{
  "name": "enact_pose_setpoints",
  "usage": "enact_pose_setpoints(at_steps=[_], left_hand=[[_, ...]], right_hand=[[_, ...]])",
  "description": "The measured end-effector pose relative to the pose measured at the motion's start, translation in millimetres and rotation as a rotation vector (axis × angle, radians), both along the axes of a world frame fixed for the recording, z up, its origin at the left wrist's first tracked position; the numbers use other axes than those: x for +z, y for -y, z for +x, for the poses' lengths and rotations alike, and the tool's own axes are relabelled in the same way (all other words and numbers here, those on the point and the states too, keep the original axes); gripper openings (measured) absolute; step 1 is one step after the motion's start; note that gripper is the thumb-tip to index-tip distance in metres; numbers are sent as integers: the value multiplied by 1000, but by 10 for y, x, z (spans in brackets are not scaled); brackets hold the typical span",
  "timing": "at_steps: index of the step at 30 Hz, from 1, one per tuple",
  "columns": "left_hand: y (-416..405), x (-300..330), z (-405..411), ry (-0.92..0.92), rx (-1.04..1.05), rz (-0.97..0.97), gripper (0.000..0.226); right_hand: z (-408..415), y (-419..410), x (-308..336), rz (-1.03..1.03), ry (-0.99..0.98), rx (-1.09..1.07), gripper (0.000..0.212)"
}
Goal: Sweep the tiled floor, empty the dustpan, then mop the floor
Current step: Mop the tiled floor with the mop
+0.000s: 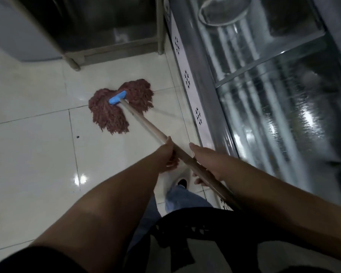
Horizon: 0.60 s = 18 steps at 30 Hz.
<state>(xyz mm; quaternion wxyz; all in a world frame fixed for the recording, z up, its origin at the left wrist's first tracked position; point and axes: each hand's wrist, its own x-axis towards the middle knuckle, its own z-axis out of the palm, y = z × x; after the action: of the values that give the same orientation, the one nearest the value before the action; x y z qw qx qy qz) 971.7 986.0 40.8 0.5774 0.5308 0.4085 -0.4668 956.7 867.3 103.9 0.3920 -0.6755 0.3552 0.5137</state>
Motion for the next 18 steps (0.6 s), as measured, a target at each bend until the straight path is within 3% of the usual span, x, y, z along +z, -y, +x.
enact_pose_setpoints(at_steps=[2, 4, 5, 6, 7, 8, 10, 12, 18], left_hand=[[57, -193, 176, -79, 241, -162, 54], [143, -335, 397, -155, 509, -302, 61], [194, -407, 523, -175, 616, -326, 61], [251, -472, 659, -178, 675, -339, 55], [307, -514, 792, -165, 689, -351, 46], [351, -533, 918, -140, 680, -362, 38], [386, -537, 1208, -77, 670, -413, 34], [355, -512, 1437, -26, 726, -428, 32], [-201, -443, 2368, 79, 924, -446, 32]], right_hand=[[-28, 45, -73, -46, 71, 135, 56], [36, 138, -149, -154, 245, 461, 40], [134, 210, -155, -210, 363, 487, 43], [267, 283, -134, -243, 443, 553, 66], [436, 370, -105, -305, 469, 585, 81], [610, 416, -40, -351, 445, 621, 81], [1031, 451, 17, -491, 391, 723, 46], [1375, 360, 121, -522, 254, 881, 46], [2523, -205, 224, -515, 420, 1128, 52]])
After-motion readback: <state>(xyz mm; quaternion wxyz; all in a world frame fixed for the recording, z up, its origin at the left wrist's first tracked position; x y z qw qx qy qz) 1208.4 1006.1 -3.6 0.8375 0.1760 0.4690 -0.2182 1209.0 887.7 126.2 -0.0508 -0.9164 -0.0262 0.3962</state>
